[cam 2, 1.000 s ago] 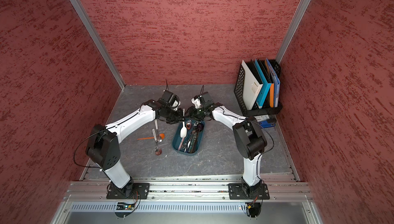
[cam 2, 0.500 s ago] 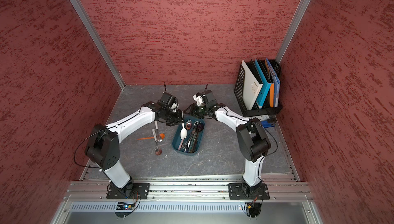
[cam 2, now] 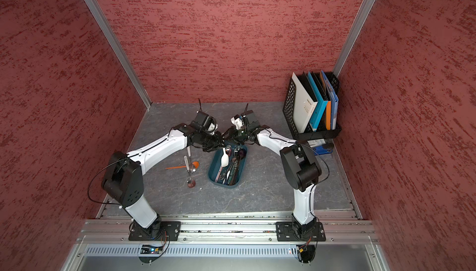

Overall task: Put the spoon into the storage box
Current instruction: Adjust the spoon.

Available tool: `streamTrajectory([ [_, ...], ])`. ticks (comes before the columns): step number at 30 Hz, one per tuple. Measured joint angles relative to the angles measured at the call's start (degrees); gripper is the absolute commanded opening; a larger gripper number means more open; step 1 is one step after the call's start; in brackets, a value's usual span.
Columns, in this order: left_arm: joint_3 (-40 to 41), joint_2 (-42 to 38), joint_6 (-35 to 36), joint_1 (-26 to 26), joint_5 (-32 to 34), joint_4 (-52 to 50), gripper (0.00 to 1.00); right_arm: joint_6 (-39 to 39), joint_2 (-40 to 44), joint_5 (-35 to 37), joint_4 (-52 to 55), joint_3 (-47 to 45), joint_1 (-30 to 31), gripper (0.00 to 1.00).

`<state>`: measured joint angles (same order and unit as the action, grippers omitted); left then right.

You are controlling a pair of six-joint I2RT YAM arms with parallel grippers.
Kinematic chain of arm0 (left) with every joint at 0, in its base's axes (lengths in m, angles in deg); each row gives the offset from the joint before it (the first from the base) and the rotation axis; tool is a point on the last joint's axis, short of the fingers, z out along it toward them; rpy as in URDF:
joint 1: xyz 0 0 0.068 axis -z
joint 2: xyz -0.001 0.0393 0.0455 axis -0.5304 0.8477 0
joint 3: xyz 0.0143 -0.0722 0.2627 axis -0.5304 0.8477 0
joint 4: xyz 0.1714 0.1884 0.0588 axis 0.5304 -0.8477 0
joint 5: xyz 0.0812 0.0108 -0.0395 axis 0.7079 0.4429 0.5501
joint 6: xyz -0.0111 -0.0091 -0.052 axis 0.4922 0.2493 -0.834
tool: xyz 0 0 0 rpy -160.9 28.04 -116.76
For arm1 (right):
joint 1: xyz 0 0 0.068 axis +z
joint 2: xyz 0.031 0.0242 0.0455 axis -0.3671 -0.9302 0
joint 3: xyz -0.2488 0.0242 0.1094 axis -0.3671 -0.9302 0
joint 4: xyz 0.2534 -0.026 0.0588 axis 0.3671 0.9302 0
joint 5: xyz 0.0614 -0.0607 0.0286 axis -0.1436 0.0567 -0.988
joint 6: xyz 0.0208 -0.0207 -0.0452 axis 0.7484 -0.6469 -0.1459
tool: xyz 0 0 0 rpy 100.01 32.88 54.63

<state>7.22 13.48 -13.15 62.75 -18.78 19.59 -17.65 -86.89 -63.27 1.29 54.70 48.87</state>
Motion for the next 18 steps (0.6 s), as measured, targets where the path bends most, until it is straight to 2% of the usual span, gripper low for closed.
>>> streamTrajectory([
  [4, 0.0, 0.0, -0.3, 0.5, 0.1, 0.4, 0.0, 1.3, 0.0, -1.3, -0.7, 0.5, 0.2, 0.06],
  [7, 0.1, 0.0, -0.5, 0.6, 0.3, 0.5, 0.0, 2.2, 0.0, -2.4, -1.4, 0.6, 0.2, 0.0],
  [9, 0.1, 0.0, -0.5, 0.6, 0.4, 0.7, 0.04, 2.7, -0.1, -2.8, -1.7, 0.6, 0.2, 0.0],
  [11, 0.1, 0.0, -0.4, 0.6, 0.4, 0.9, 0.17, 3.1, -0.2, -3.3, -2.0, 0.6, 0.2, 0.0],
  [14, 0.1, 0.0, 0.5, 0.7, 0.3, 0.9, 0.48, 3.0, -0.4, -3.9, -2.1, 0.6, 0.2, 0.0],
  [18, -0.4, 0.0, 5.9, 0.9, 1.8, -1.7, 0.6, 1.4, -1.3, -5.9, -0.2, 2.0, 0.0, 0.0],
])
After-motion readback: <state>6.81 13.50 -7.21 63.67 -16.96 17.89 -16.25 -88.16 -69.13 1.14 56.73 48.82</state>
